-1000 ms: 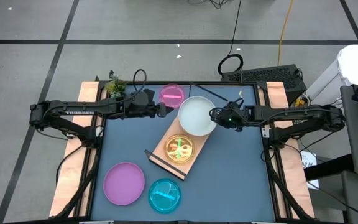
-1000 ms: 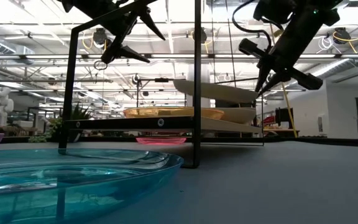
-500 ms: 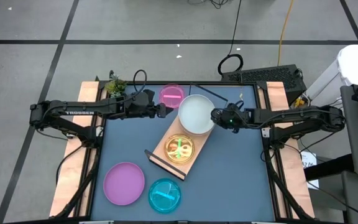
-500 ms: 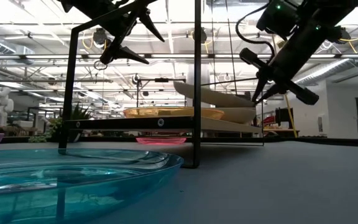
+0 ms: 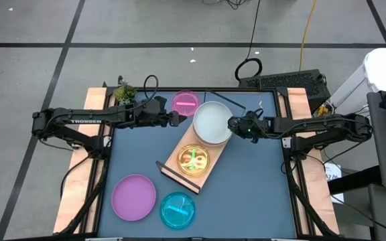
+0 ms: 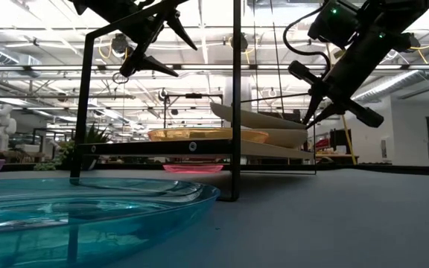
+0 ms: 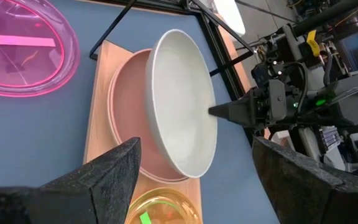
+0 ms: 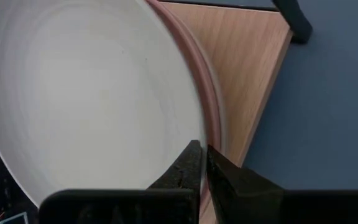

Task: Place and stack plates onto a shelf
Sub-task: Stack the light gray plate on top of the light pink plate on the shelf

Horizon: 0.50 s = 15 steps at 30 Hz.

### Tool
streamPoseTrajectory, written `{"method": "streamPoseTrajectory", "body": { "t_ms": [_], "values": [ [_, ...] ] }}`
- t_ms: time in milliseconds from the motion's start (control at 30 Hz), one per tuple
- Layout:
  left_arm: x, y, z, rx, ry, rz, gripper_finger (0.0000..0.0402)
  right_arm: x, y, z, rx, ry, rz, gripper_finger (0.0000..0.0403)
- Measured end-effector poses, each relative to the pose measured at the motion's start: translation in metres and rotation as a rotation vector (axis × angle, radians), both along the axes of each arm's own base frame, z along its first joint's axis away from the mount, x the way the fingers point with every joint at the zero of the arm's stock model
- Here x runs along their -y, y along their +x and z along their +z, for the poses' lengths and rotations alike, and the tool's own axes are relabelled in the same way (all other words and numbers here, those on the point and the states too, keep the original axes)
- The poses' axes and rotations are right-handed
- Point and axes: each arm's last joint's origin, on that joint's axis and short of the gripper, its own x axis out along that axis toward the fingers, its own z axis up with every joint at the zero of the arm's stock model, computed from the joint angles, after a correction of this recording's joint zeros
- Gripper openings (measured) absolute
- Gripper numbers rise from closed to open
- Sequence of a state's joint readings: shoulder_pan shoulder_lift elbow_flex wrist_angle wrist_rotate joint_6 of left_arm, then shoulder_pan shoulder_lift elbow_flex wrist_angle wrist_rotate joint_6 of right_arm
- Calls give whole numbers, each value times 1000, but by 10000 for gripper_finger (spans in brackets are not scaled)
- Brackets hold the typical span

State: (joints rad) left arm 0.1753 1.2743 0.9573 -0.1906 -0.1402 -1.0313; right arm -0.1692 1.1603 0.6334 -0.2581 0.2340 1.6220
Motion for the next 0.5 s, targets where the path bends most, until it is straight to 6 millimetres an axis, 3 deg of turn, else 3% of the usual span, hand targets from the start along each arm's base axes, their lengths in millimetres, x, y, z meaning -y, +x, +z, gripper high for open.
{"method": "streamPoseTrajectory", "body": {
  "t_ms": [500],
  "values": [
    [0,-2,-3,-35,-5,-1,310,-2,-1,4,28,50,48,60]
  ]
}}
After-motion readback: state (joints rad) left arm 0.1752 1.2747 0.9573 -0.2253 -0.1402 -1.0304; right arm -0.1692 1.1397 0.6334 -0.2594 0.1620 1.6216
